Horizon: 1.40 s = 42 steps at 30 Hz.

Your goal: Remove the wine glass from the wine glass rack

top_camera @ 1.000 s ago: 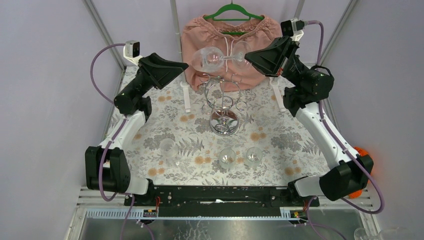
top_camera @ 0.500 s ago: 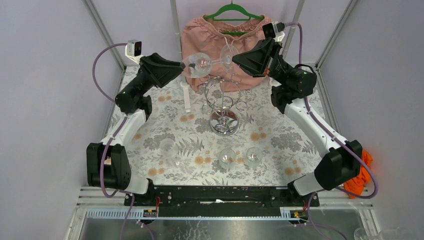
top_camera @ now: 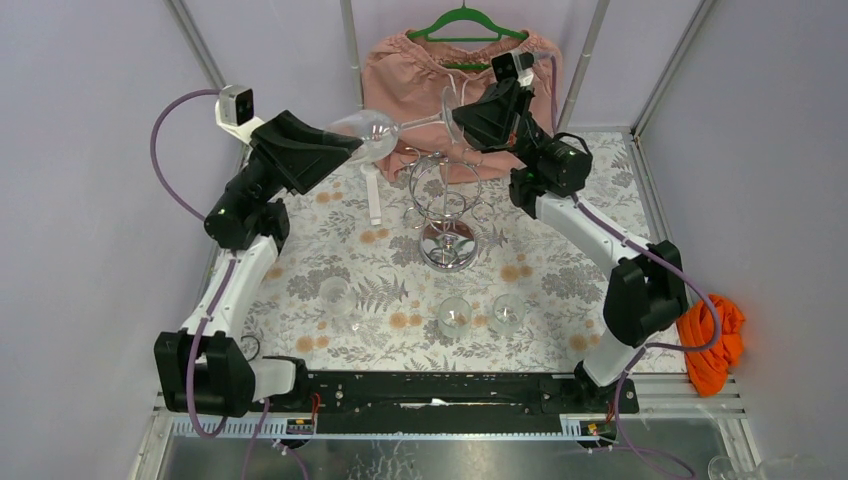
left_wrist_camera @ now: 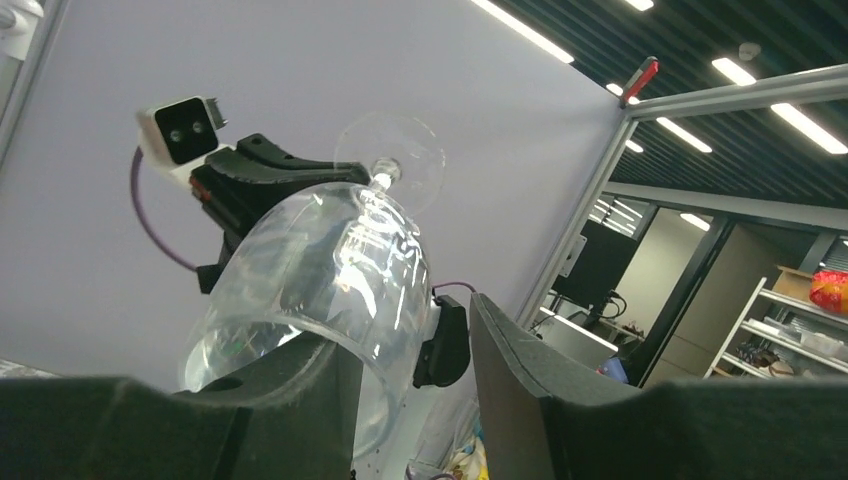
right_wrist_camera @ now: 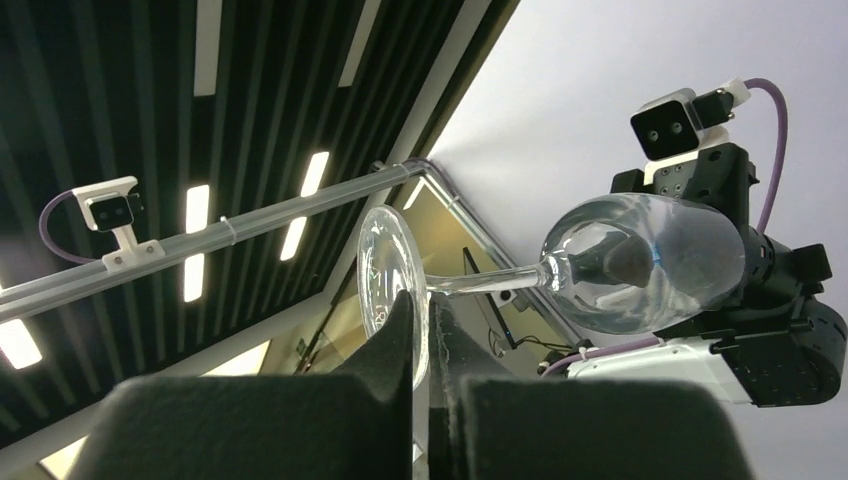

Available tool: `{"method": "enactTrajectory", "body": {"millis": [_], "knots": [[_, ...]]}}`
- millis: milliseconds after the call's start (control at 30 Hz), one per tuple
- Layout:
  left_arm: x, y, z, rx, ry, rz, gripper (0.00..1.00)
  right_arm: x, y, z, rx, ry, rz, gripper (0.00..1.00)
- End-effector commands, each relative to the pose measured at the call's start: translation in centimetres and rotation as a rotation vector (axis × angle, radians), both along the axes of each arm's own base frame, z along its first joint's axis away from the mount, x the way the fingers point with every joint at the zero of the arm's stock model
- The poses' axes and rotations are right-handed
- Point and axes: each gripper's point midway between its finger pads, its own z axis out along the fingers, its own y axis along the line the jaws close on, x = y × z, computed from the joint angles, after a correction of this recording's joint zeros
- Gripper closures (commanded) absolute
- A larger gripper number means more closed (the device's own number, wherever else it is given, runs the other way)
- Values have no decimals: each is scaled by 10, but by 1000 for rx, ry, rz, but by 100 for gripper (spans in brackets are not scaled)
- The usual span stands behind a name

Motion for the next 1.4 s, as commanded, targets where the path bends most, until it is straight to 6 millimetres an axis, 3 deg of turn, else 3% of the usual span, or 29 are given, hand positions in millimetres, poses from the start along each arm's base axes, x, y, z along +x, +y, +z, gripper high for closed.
{"method": "enactTrajectory", "body": {"millis": [0,200,433,500,600,733,833,1000,1133,1300,1367], "knots": [[-38,-1,8,6,-122,-28,53,-36,4,5,78,-152,62,100],[-35,-2,2,16,-99,-36,66,-45,17,1,52,-157,90,100],[-43,-2,5,21,-115,-35,73,-45,25,-5,34,-147,104,100],[-44,-2,5,25,-117,-34,80,-44,26,-6,30,-141,105,100],[-42,-3,5,39,-102,-28,97,-43,26,-7,31,-138,105,100],[-36,-4,3,51,-77,16,100,-43,26,-8,34,-136,98,100],[-30,-4,4,65,-62,74,100,-44,24,-6,43,-134,90,88],[-39,-2,12,56,-68,92,100,-47,21,-2,52,-138,87,64],[-38,-1,13,46,-28,88,100,-51,17,3,62,-149,82,39],[-43,3,18,20,-1,116,100,-57,14,5,64,-159,68,19],[-45,4,23,23,1,143,100,-56,14,3,61,-152,63,15]]}}
